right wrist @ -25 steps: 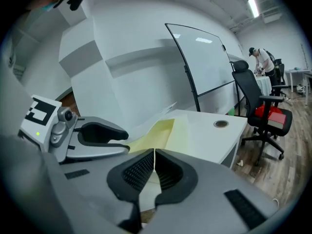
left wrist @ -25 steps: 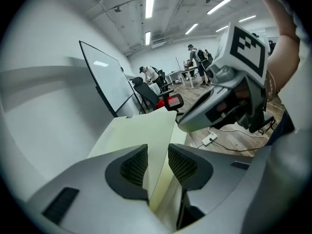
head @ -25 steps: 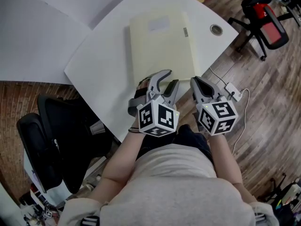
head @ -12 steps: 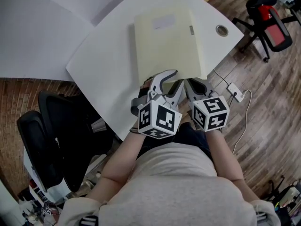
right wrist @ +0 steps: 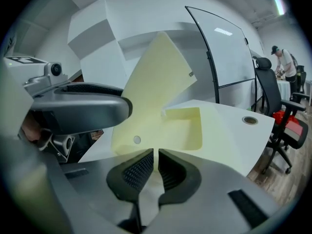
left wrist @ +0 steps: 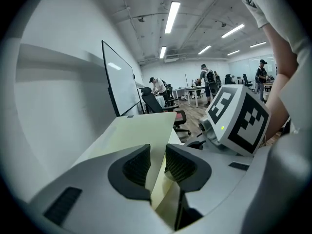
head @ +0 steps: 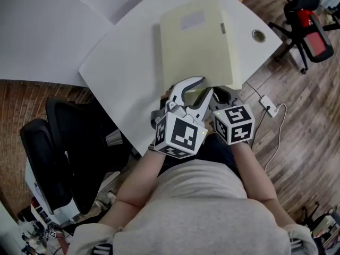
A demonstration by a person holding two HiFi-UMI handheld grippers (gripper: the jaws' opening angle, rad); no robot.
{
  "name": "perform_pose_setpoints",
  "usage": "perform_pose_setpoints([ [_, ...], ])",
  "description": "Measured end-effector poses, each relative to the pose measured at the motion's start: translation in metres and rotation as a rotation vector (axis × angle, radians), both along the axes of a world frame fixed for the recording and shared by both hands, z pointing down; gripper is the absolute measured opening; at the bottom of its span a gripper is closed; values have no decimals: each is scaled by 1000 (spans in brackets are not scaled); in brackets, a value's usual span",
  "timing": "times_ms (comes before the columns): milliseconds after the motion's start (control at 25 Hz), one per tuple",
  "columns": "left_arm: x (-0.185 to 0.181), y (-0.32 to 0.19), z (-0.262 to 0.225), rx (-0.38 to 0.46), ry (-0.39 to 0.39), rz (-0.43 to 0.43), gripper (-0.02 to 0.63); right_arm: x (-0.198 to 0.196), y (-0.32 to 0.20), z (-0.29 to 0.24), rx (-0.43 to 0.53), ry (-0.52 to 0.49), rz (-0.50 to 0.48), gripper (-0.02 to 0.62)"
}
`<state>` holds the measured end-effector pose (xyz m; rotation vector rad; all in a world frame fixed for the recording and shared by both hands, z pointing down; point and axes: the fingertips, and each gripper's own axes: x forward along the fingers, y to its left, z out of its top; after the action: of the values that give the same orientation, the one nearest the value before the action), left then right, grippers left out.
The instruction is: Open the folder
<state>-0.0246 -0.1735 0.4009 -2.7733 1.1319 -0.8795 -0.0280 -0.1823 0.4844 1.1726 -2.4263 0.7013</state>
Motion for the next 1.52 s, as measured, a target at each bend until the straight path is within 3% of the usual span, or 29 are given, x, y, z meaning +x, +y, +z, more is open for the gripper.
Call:
perform_pose_setpoints([
  [480,-29,6,-24,10,113,-60,92,-21,-7,4,5,51,5,25],
  [920,-55,13,-34,28,158,-98,75,-22,-6,8,14,112,22,25],
  [1520,-73,14,-39,53,219,-165,64,-18,-7,10,7,98,-30,23],
])
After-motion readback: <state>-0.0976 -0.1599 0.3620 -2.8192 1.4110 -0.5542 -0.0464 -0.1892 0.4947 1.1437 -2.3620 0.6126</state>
